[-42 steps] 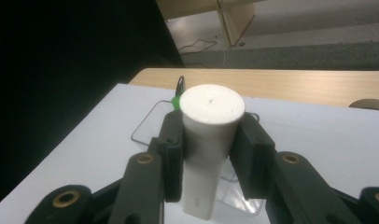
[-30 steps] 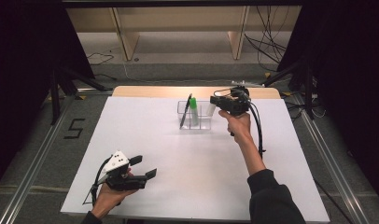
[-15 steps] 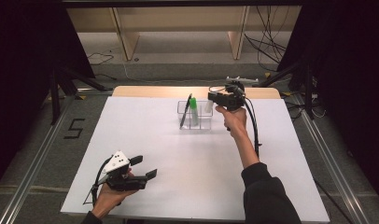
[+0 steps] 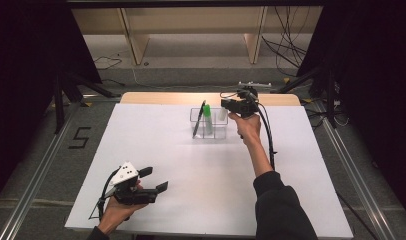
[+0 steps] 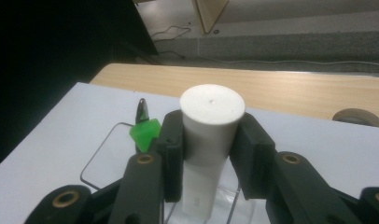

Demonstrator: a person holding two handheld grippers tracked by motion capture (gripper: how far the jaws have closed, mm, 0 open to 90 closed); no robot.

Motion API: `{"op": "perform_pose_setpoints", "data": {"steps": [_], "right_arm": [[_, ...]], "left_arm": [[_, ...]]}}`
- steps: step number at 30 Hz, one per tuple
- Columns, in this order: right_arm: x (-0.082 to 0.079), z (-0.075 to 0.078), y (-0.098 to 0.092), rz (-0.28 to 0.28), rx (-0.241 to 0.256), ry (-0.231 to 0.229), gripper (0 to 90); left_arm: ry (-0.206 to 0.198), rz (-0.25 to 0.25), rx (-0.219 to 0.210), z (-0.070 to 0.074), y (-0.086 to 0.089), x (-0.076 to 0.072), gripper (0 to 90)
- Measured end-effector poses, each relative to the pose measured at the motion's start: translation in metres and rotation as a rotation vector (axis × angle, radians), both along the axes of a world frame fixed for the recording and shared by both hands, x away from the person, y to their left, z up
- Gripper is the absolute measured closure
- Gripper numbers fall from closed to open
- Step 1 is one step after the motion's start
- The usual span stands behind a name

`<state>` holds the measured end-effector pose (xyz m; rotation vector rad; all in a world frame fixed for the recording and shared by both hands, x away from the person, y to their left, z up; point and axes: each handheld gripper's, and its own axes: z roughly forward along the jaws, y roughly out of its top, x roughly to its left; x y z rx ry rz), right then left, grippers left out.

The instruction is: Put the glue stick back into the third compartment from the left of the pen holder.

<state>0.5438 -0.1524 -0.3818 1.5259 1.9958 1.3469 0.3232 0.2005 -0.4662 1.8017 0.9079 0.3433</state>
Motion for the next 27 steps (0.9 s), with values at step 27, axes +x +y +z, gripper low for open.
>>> {"op": "perform_pose_setpoints", "data": {"steps": [27], "right_arm": [[0.004, -0.015, 0.012, 0.053, -0.080, 0.051, 59.3]], "left_arm": [[-0.001, -0.005, 0.009, -0.001, -0.001, -0.001, 17.5]]}}
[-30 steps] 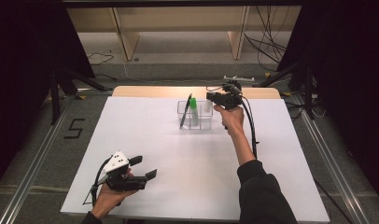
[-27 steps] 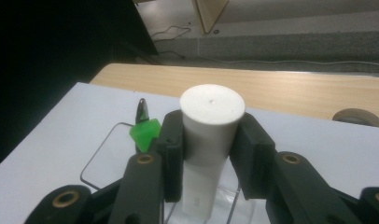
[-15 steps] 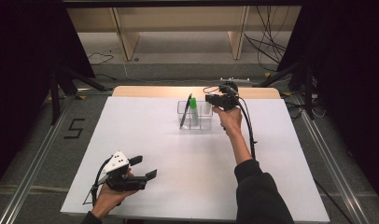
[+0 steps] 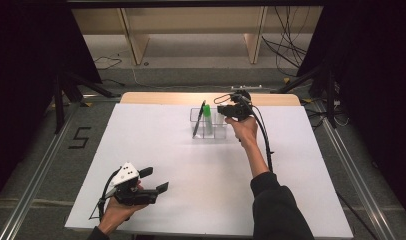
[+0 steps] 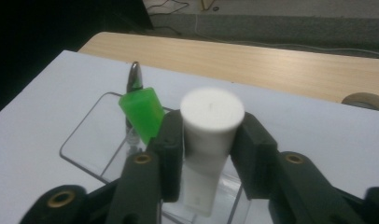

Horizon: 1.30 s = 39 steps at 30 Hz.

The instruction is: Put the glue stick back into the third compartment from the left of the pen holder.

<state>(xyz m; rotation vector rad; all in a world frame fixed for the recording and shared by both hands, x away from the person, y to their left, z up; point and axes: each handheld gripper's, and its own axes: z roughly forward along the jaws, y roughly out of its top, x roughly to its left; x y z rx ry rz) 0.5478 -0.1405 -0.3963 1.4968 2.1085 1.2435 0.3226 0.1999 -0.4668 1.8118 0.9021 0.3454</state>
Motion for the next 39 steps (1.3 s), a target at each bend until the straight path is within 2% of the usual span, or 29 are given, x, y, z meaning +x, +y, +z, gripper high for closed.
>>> {"op": "perform_pose_setpoints", "data": {"steps": [5, 6, 12, 16, 19, 22, 31, 39], "right_arm": [[-0.003, 0.007, -0.007, 0.004, 0.011, -0.004, 43.1], [-0.004, 0.008, -0.009, 0.006, 0.017, 0.002, 42.0], [-0.010, 0.016, -0.020, 0.014, 0.028, 0.000, 37.9], [-0.018, 0.022, -0.021, 0.034, 0.011, -0.019, 36.6], [-0.024, 0.024, -0.022, 0.049, 0.016, -0.033, 34.6], [-0.032, 0.026, -0.022, 0.071, 0.018, -0.040, 32.5], [-0.058, 0.024, -0.025, 0.126, 0.022, -0.057, 28.1], [-0.085, 0.019, -0.033, 0.160, 0.057, -0.086, 27.3]], "left_arm": [[0.002, 0.000, -0.001, 0.000, 0.000, 0.000, 17.5], [0.004, -0.001, -0.001, 0.000, 0.000, 0.000, 17.5], [0.001, 0.001, -0.001, 0.000, 0.001, 0.000, 17.5], [0.003, -0.001, -0.002, 0.000, 0.001, 0.001, 17.5], [0.015, 0.003, -0.035, 0.000, 0.002, 0.001, 17.4], [0.015, 0.005, -0.034, 0.000, 0.003, 0.002, 17.4], [0.012, 0.004, -0.028, 0.000, 0.002, 0.001, 17.4], [0.014, -0.001, -0.026, 0.000, 0.002, 0.001, 17.4]]}}
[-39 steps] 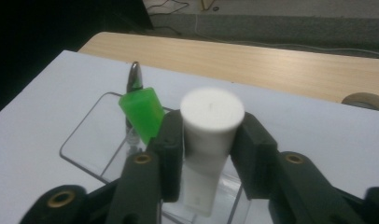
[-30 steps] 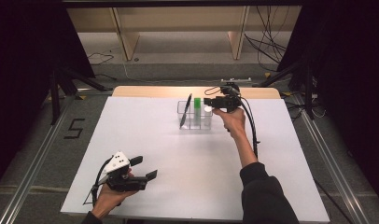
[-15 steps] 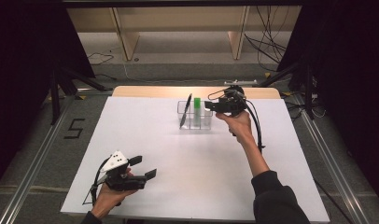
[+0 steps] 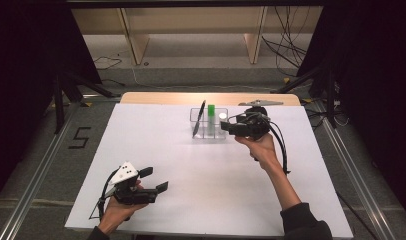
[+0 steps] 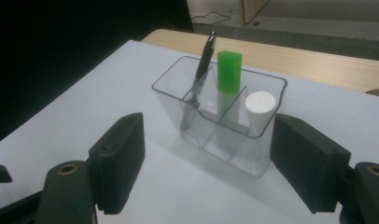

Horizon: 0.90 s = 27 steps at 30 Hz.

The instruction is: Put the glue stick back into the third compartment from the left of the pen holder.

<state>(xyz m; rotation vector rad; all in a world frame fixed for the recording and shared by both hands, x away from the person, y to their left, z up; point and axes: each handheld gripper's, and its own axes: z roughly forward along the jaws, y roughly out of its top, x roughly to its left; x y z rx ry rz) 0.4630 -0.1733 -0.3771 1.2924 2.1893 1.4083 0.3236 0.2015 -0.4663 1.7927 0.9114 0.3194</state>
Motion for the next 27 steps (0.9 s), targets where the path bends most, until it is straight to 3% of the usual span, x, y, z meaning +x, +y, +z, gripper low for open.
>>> {"op": "perform_pose_setpoints", "data": {"steps": [27], "right_arm": [[-0.069, -0.032, -0.022, 0.030, 0.067, -0.046, 24.9]], "left_arm": [[0.005, 0.012, -0.008, 0.000, 0.003, 0.000, 17.4]]}}
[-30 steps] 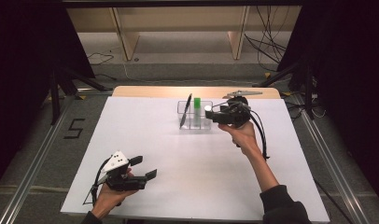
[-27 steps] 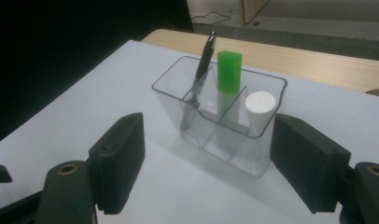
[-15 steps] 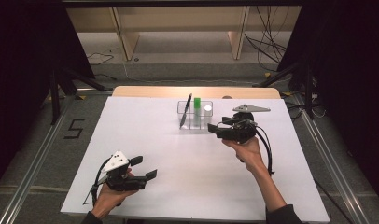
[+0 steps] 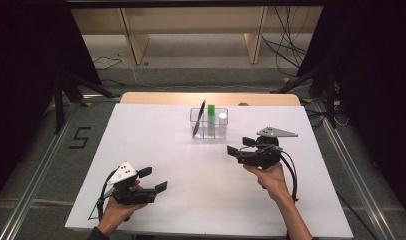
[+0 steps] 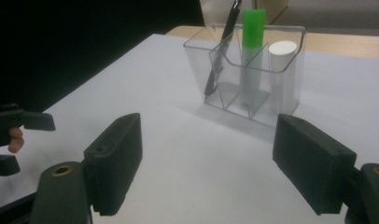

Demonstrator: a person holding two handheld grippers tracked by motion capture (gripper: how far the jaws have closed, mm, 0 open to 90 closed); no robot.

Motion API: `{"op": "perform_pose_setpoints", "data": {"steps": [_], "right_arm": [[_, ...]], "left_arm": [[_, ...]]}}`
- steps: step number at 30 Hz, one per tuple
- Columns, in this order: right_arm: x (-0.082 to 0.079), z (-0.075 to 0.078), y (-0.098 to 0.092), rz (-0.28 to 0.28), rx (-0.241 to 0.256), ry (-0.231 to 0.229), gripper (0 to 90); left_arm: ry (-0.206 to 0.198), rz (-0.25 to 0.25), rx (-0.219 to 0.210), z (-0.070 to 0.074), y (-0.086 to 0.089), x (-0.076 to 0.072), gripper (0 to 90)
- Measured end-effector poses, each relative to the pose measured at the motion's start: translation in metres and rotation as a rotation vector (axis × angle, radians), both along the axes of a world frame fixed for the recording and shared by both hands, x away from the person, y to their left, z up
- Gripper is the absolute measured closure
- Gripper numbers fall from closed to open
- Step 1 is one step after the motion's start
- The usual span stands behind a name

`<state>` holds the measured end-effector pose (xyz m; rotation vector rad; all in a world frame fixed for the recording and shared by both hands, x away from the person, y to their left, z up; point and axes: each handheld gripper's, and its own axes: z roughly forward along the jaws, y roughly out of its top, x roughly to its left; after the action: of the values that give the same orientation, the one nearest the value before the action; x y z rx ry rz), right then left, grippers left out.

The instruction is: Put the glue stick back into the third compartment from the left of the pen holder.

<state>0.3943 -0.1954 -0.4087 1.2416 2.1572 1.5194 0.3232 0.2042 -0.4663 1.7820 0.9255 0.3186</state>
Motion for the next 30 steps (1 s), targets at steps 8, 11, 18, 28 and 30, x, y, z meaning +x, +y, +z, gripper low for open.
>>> {"op": "perform_pose_setpoints", "data": {"steps": [8, 11, 18, 28, 30], "right_arm": [[-0.014, -0.006, 0.001, 0.029, -0.029, -0.014, 23.9], [-0.019, -0.008, 0.003, 0.043, -0.026, -0.021, 23.6], [-0.032, -0.014, 0.001, 0.057, -0.031, -0.041, 22.5], [-0.051, -0.023, -0.013, 0.039, -0.011, -0.053, 21.8], [-0.053, -0.025, -0.015, 0.036, -0.008, -0.055, 21.7]], "left_arm": [[0.002, 0.006, -0.005, 0.000, 0.001, -0.001, 17.4], [0.005, 0.009, -0.008, 0.000, 0.002, -0.002, 17.4], [0.003, 0.001, -0.013, 0.001, 0.001, -0.002, 17.3], [0.006, -0.004, -0.022, 0.000, 0.001, -0.001, 17.3], [0.005, -0.007, -0.019, 0.000, 0.001, -0.001, 17.4]]}}
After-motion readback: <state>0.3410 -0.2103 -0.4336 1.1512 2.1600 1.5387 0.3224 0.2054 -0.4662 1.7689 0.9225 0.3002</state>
